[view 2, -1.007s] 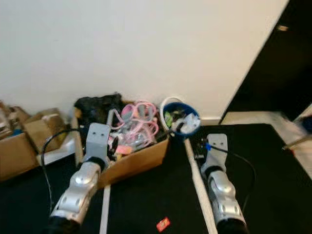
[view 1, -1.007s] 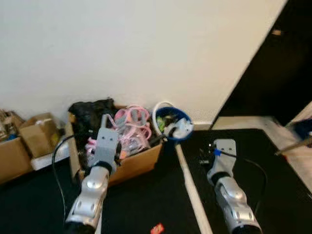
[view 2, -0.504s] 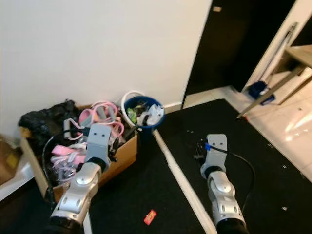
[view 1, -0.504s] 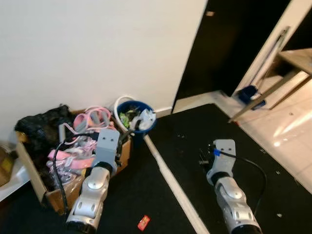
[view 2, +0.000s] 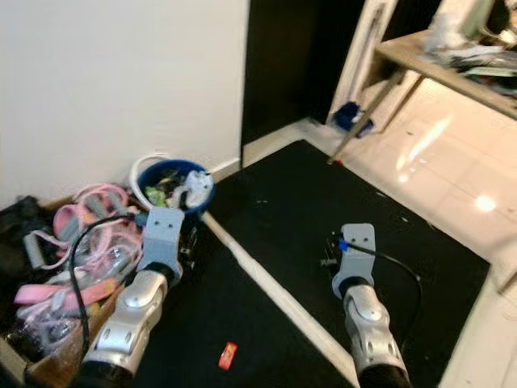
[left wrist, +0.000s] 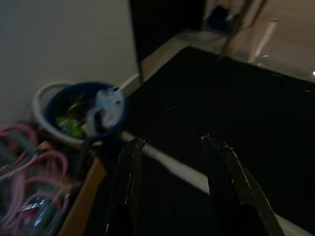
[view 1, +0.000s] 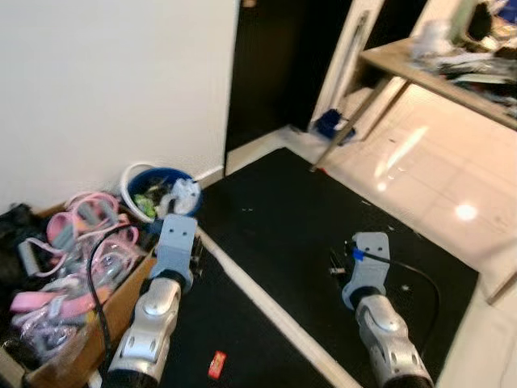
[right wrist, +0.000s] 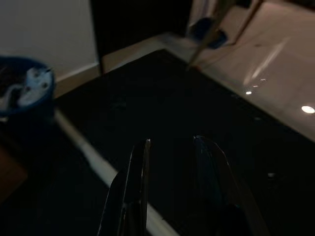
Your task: Picking trash to rubbish bin
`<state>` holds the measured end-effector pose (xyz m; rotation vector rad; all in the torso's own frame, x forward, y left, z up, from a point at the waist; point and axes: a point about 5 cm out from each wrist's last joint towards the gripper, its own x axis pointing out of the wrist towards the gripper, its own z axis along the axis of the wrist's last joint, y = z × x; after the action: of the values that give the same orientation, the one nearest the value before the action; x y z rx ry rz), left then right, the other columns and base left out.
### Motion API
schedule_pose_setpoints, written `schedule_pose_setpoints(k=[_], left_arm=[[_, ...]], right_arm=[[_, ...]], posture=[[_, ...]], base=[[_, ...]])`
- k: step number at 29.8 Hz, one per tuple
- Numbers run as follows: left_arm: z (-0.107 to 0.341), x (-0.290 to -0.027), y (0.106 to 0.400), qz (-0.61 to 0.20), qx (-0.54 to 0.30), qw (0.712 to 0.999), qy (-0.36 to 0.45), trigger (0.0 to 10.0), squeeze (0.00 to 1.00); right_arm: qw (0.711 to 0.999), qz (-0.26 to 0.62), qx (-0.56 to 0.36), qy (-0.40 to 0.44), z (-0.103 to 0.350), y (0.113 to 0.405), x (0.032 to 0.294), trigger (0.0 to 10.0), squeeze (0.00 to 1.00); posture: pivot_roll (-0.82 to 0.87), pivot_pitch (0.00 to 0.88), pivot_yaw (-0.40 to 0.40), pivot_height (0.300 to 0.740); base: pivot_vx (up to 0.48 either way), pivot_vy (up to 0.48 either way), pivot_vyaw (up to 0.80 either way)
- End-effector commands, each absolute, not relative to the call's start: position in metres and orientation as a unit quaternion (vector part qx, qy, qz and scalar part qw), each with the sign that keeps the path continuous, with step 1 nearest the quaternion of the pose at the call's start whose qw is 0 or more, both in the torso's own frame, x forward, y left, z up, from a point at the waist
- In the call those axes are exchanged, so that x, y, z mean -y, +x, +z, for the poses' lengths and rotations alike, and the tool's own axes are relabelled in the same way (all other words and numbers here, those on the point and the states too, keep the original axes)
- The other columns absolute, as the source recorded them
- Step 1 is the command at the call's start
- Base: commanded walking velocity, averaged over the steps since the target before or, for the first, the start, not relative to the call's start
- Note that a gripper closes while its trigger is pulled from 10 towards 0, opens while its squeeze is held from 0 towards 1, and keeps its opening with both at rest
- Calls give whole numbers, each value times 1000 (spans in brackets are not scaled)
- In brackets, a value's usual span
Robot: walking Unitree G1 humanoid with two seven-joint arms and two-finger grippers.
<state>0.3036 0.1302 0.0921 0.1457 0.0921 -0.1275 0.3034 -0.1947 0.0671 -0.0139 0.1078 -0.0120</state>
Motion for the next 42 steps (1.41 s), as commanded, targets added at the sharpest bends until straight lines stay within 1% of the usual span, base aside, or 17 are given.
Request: schedule_pose_setpoints(k=[1, 10, 18, 39, 42], left_arm=[[85, -128, 300, -68, -59, 994, 68, 10000, 0], [84, -128, 300, -69, -59, 993, 69, 10000, 0], [83, -128, 300, -69, -59, 994, 66, 10000, 0], [81, -131, 297, -74, -62, 993, 62, 10000, 0], [82, -131, 297, -74, -60, 993, 65, 10000, 0]], right_arm=[[997, -7, -70, -5, 59, 298, 194, 10000, 0], [998, -3, -70, -7, 59, 300, 192, 10000, 0], [998, -3, -67, -12, 61, 302, 194, 10000, 0], [997, -3, -69, -16, 60, 300, 194, 10000, 0], [997, 10, -69, -25, 59, 298, 192, 10000, 0]], posture=[[-9, 100, -84, 740], [-11, 91, -83, 740], [-15, 66, -87, 740], [-17, 78, -89, 740], [-19, 80, -88, 740]], base=[[0, 0, -800], [0, 0, -800], [0, 0, -800], [0, 0, -800], [0, 0, -533]])
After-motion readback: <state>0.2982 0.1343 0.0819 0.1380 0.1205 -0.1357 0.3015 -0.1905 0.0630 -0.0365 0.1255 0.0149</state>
